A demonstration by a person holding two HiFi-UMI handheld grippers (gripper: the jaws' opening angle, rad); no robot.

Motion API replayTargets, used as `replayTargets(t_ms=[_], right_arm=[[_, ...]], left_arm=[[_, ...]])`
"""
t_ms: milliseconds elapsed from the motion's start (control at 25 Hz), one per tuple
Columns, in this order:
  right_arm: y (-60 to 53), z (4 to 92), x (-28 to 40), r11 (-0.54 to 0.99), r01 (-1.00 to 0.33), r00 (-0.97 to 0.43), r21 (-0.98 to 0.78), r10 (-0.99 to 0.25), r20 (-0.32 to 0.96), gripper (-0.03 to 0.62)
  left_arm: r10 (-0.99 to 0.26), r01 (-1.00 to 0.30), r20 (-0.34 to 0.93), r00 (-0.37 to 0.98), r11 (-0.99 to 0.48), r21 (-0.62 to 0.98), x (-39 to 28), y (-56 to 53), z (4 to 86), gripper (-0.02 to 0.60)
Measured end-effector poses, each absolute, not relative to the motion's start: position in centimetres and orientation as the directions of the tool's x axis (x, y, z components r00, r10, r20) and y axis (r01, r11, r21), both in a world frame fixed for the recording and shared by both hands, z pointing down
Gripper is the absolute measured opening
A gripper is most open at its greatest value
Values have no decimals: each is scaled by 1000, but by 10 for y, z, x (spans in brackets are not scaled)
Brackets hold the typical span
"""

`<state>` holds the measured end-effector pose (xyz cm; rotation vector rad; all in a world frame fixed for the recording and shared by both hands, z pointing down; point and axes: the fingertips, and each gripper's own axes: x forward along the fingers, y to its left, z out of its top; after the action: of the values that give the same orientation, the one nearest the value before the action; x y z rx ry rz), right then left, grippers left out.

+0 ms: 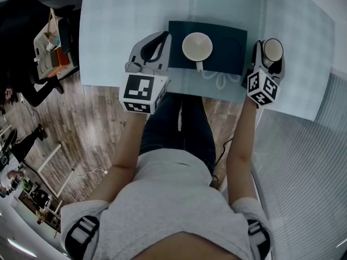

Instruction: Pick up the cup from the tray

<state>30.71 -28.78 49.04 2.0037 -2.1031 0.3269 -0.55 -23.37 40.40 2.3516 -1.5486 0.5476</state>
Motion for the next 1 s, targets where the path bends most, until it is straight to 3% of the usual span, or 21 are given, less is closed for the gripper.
replayTargets(t_ms=[280, 440, 800, 840, 920, 1000], right_arm=[[-287, 487, 308, 29, -1000, -30, -8, -951, 309, 336], [-281, 454, 306, 3, -1000, -1, 8, -970, 244, 336], [-249, 396, 258, 78, -994, -89, -73, -984, 153, 332], [-245, 394, 252, 83, -992, -96, -92, -984, 148, 310], [-239, 392, 243, 78, -992, -91, -95, -985, 148, 39], [-235, 393, 232, 101, -991, -114, -86, -980, 162, 8]], left_arm=[[-820, -920, 442, 364, -391, 31, -7, -233, 402, 8], [-823, -918, 430, 371, -395, 36, -4, -232, 399, 8], [-829, -905, 380, 412, -420, 65, 12, -230, 381, 8], [-830, -904, 374, 414, -422, 66, 13, -229, 380, 8], [-832, -903, 364, 419, -424, 69, 16, -227, 377, 7], [-833, -901, 356, 424, -427, 74, 17, -225, 375, 6]])
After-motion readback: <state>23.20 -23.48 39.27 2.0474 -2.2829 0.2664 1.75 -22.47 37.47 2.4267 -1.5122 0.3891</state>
